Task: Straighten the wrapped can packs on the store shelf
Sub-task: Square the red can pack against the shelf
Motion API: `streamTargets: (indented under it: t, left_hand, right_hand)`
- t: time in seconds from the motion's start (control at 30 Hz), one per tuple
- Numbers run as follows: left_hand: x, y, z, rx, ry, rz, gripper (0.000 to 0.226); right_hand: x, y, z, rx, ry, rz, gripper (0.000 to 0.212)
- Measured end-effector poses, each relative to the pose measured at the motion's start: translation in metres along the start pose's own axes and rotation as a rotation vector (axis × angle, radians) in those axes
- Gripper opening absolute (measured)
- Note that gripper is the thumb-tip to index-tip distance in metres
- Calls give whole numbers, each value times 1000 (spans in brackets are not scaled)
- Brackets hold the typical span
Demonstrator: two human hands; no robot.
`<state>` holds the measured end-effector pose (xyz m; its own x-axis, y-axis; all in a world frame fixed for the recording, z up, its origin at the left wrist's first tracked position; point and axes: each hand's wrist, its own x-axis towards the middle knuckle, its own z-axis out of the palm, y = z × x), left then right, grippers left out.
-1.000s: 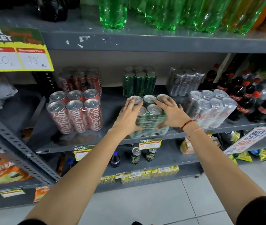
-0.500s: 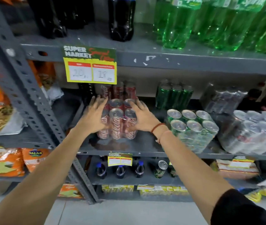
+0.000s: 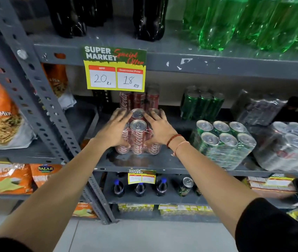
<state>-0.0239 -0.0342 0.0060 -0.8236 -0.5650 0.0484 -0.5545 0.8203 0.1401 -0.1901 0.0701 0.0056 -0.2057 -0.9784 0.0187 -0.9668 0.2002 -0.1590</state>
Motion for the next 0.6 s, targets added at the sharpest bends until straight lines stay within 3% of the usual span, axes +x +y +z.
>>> streamTargets:
  t: [0.6]
  left_hand:
    - [-41, 14, 1, 17, 7, -25, 122]
  right_hand:
    - [-41, -14, 2, 35, 9, -8, 121]
